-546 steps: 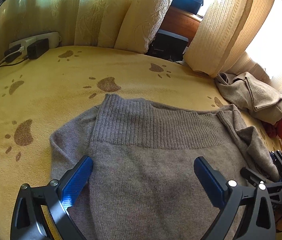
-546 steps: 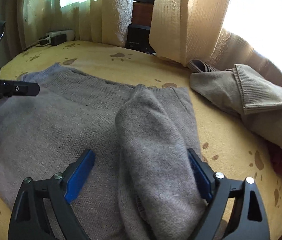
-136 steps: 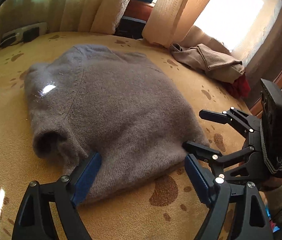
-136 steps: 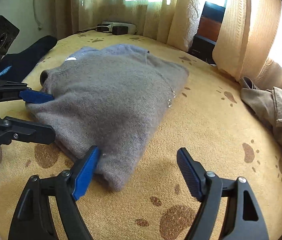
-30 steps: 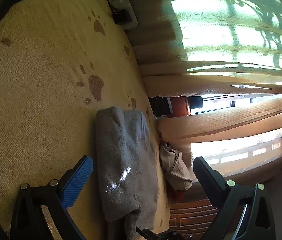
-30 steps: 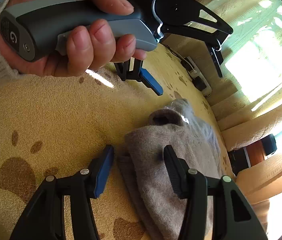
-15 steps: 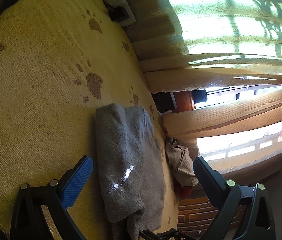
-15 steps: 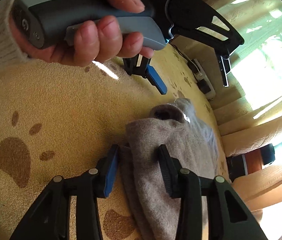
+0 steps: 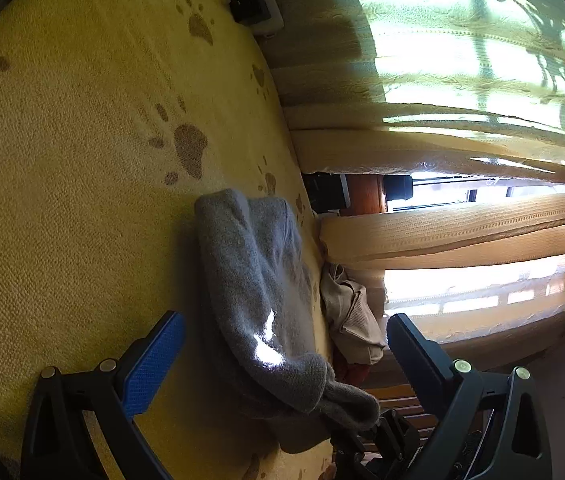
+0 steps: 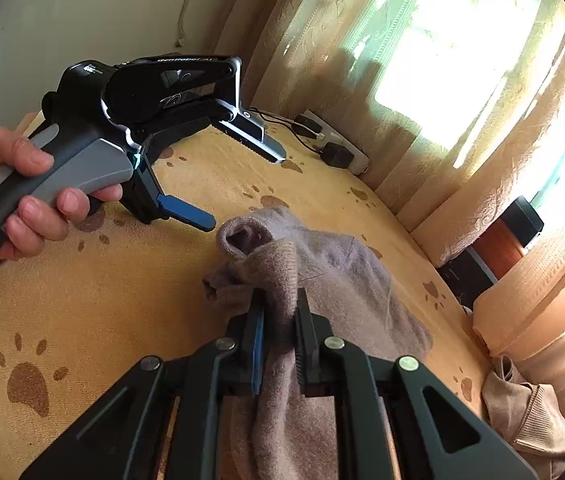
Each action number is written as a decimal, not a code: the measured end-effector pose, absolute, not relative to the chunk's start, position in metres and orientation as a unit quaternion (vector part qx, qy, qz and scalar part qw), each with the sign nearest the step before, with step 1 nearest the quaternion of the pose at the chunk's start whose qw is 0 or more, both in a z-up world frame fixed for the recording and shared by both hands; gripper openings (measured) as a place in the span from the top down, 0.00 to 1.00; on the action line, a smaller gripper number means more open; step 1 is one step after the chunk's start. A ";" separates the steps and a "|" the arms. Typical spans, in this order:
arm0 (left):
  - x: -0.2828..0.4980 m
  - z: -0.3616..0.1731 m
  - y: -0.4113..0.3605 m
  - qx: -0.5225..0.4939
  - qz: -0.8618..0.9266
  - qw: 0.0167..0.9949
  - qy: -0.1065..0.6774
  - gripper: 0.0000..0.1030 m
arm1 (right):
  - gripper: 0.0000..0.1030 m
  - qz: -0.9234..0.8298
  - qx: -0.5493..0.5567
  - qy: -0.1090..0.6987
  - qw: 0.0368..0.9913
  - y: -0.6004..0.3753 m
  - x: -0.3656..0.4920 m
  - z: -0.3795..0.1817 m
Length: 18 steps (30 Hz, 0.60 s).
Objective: Fold clothes
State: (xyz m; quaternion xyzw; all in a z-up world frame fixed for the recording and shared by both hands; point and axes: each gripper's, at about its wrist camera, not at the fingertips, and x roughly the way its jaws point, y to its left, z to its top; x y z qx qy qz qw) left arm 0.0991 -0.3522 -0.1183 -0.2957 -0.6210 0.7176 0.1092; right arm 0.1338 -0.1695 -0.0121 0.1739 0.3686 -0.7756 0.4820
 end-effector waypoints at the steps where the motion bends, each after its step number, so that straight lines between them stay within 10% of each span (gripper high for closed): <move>1: 0.098 -0.120 -0.350 -0.308 0.706 0.115 -0.627 0.01 | 0.87 -0.776 0.170 0.370 0.482 -0.169 0.135 -0.012; 18: 0.019 -0.131 -0.307 -0.438 0.604 0.118 -0.655 0.01 | 0.87 -0.803 0.138 0.328 0.478 -0.142 0.121 -0.001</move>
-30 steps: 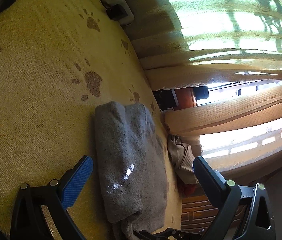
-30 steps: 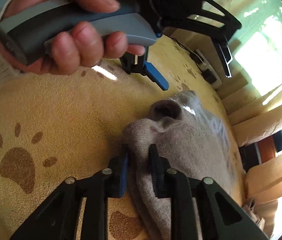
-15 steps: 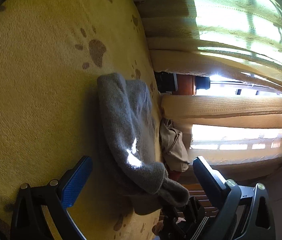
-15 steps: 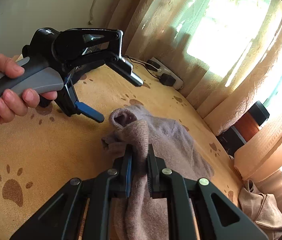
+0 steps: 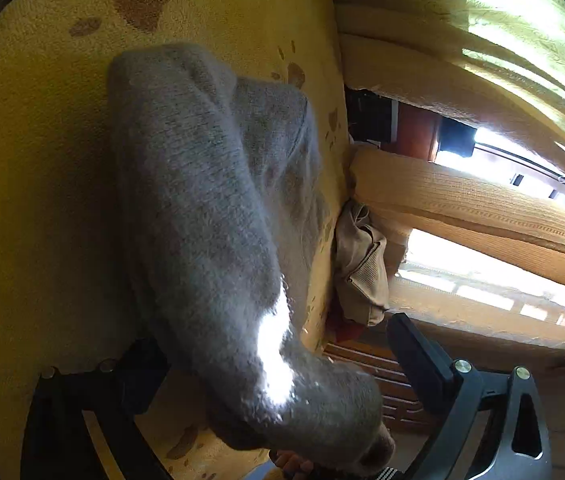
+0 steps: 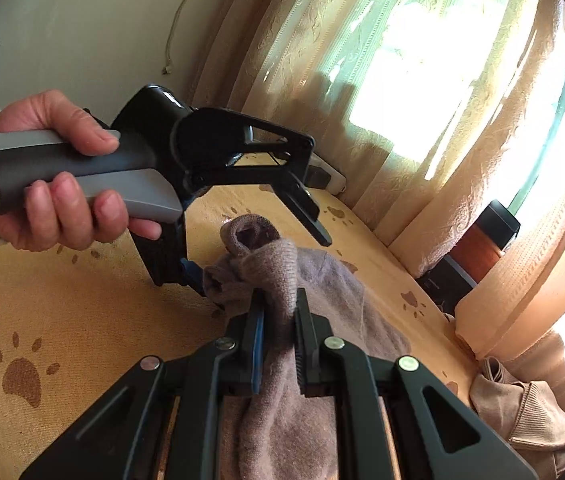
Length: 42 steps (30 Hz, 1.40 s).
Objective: Fold clothes
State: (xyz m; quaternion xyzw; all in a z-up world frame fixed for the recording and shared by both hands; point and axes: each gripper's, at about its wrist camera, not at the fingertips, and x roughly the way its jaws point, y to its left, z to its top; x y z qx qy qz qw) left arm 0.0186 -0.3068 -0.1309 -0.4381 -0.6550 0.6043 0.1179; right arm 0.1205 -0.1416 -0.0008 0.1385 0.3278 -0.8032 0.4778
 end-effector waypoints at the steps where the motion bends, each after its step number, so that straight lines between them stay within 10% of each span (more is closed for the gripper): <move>1: 0.014 -0.133 -0.306 -0.446 0.602 0.108 -0.653 0.01 | 0.87 -0.805 0.137 0.324 0.477 -0.140 0.120 -0.001; 10: 0.005 -0.131 -0.316 -0.408 0.639 0.096 -0.645 0.01 | 0.81 -0.800 0.144 0.278 0.511 -0.123 0.131 0.000; 13: 0.004 -0.128 -0.312 -0.417 0.655 0.098 -0.623 0.01 | 0.63 -0.813 0.157 0.190 0.528 -0.098 0.120 0.017; 15: 0.004 -0.127 -0.312 -0.421 0.661 0.100 -0.613 0.03 | 0.12 -0.829 0.165 0.112 0.522 -0.072 0.104 0.031; 16: 0.005 -0.127 -0.312 -0.422 0.663 0.101 -0.610 0.05 | 0.02 -0.842 0.167 0.076 0.508 -0.059 0.094 0.036; 19: 0.007 -0.130 -0.315 -0.430 0.667 0.102 -0.600 0.22 | 0.00 -0.865 0.200 0.004 0.460 -0.026 0.057 0.042; 23: 0.013 -0.142 -0.325 -0.440 0.664 0.096 -0.597 0.70 | 0.00 -0.857 0.267 -0.078 0.434 -0.001 0.007 0.032; 36: 0.021 -0.161 -0.329 -0.403 0.638 0.125 -0.644 0.72 | 0.03 -0.650 0.502 -0.337 0.461 -0.015 -0.107 -0.068; 42: 0.023 -0.161 -0.330 -0.400 0.640 0.137 -0.642 0.73 | 0.07 -0.661 0.555 -0.256 0.434 -0.044 -0.105 -0.075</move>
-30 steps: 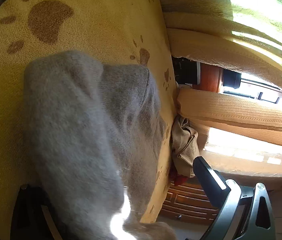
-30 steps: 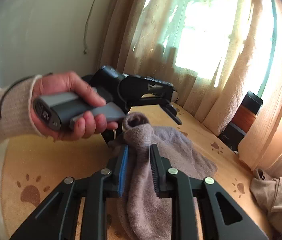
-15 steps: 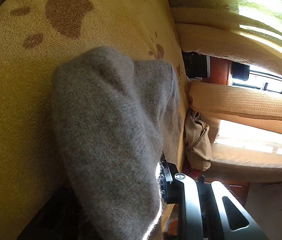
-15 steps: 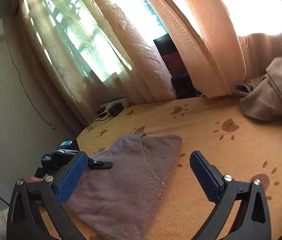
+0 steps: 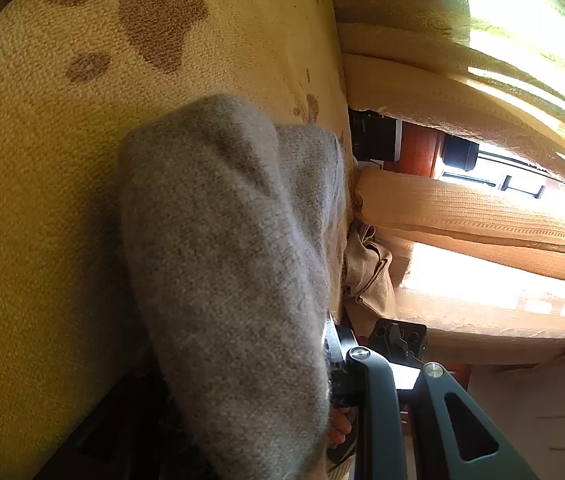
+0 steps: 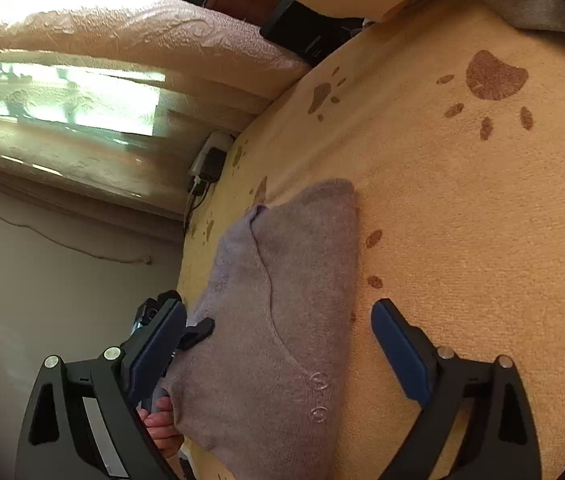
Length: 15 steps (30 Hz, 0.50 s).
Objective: Fold clothes
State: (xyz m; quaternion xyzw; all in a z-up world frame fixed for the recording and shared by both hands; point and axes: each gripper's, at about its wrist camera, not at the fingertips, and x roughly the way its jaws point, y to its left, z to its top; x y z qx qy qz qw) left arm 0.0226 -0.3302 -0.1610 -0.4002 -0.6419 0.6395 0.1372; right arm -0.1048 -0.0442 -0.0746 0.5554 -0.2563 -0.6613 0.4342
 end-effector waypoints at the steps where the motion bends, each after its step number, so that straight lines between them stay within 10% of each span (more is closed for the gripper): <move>1: 0.022 -0.161 -0.330 -0.400 0.640 0.139 -0.642 0.73 | 0.07 -0.662 0.564 -0.242 0.430 -0.051 -0.104 -0.075; 7: 0.012 -0.163 -0.327 -0.392 0.638 0.152 -0.645 0.73 | 0.15 -0.661 0.589 -0.180 0.428 -0.086 -0.098 -0.074; 11: 0.011 -0.163 -0.327 -0.389 0.636 0.161 -0.646 0.73 | 0.70 -0.667 0.593 -0.173 0.417 -0.092 -0.098 -0.083; 15: 0.005 -0.162 -0.325 -0.391 0.639 0.164 -0.642 0.73 | 0.74 -0.662 0.580 -0.197 0.432 -0.084 -0.098 -0.089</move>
